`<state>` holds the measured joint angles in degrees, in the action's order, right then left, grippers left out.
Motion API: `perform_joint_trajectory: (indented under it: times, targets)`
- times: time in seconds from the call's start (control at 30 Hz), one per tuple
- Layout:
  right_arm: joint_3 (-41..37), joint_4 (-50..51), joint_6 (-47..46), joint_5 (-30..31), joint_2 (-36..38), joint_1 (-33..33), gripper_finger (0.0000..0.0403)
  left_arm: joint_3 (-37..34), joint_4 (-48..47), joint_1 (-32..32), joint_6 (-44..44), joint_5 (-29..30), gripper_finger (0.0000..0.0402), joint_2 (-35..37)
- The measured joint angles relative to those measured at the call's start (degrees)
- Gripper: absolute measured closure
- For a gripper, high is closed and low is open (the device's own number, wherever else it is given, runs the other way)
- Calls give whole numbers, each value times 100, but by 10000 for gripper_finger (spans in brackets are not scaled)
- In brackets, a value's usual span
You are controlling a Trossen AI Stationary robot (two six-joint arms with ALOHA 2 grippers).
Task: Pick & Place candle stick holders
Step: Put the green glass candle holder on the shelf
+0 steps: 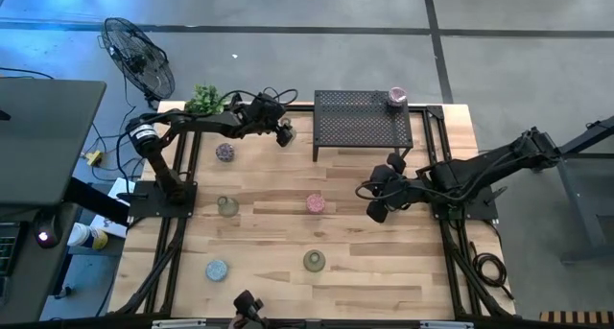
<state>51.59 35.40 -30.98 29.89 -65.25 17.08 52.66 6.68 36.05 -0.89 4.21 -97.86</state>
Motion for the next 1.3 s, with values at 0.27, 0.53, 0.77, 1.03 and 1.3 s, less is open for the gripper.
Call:
perform_joint_trajectory:
  times: [0.27,0.53,0.77,1.03,1.3]
  targets:
    - [0,-4,46,122,2,-2,401,0,87,-4,119,-17,228,0]
    - [0,8,149,-94,33,57,401,-7,-238,-4,487,-292,260,550]
    - [0,20,57,-24,146,565,401,-7,-1370,-228,672,-1410,260,2063]
    - [-239,-224,-467,678,74,1326,401,-82,-1424,-2307,452,-1420,260,2831]
    - [-867,-999,-782,767,76,1650,401,-76,532,-3829,-108,-944,261,1725]
